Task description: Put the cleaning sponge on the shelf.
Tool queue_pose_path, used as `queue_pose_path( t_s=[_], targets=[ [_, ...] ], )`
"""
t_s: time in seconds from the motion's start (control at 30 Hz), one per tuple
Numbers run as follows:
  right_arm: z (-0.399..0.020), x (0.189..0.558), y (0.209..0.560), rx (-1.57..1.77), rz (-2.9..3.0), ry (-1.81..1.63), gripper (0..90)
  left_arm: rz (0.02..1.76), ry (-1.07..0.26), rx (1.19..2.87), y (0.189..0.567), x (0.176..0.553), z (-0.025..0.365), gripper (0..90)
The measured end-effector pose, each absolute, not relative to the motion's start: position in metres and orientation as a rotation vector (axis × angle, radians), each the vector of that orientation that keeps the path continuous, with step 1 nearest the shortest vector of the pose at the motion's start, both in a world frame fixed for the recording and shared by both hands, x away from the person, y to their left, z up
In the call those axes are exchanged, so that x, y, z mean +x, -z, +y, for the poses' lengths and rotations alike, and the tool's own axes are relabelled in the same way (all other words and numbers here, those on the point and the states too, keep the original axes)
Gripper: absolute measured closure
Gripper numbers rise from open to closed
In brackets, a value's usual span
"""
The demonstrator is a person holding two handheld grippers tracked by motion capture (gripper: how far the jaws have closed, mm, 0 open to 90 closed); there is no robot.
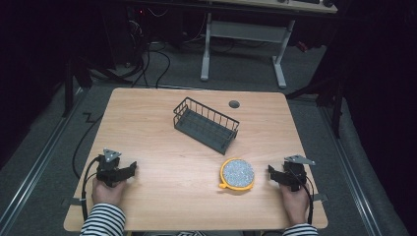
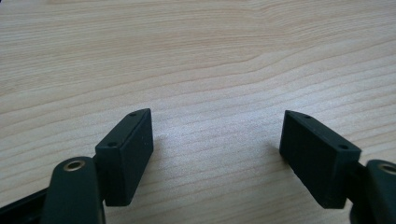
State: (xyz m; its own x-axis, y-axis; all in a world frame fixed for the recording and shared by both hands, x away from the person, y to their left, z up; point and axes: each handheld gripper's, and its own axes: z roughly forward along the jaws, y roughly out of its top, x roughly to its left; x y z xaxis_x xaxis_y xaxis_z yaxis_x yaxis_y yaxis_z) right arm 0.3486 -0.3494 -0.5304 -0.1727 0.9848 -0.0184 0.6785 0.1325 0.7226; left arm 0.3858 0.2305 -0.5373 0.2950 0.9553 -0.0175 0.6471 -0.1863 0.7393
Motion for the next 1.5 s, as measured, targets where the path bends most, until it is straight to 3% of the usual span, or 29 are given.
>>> queue_pose_path(
  t_s=[0.5, 0.73, 1.5],
  targets=[
    [-0.349, 0.348, 0.530, 1.596, 1.919, -0.801, 28.6, 1.404, -0.605, 1.948, 0.537, 0.387, 0.230, 24.2],
    [-0.348, 0.347, 0.530, 1.588, 1.925, -0.807, 28.9, 1.424, -0.580, 1.956, 0.533, 0.392, 0.231, 30.0],
    [-0.348, 0.346, 0.530, 1.582, 1.926, -0.804, 28.9, 1.269, -0.421, 1.958, 0.480, 0.425, 0.187, 32.0]
  ],
)
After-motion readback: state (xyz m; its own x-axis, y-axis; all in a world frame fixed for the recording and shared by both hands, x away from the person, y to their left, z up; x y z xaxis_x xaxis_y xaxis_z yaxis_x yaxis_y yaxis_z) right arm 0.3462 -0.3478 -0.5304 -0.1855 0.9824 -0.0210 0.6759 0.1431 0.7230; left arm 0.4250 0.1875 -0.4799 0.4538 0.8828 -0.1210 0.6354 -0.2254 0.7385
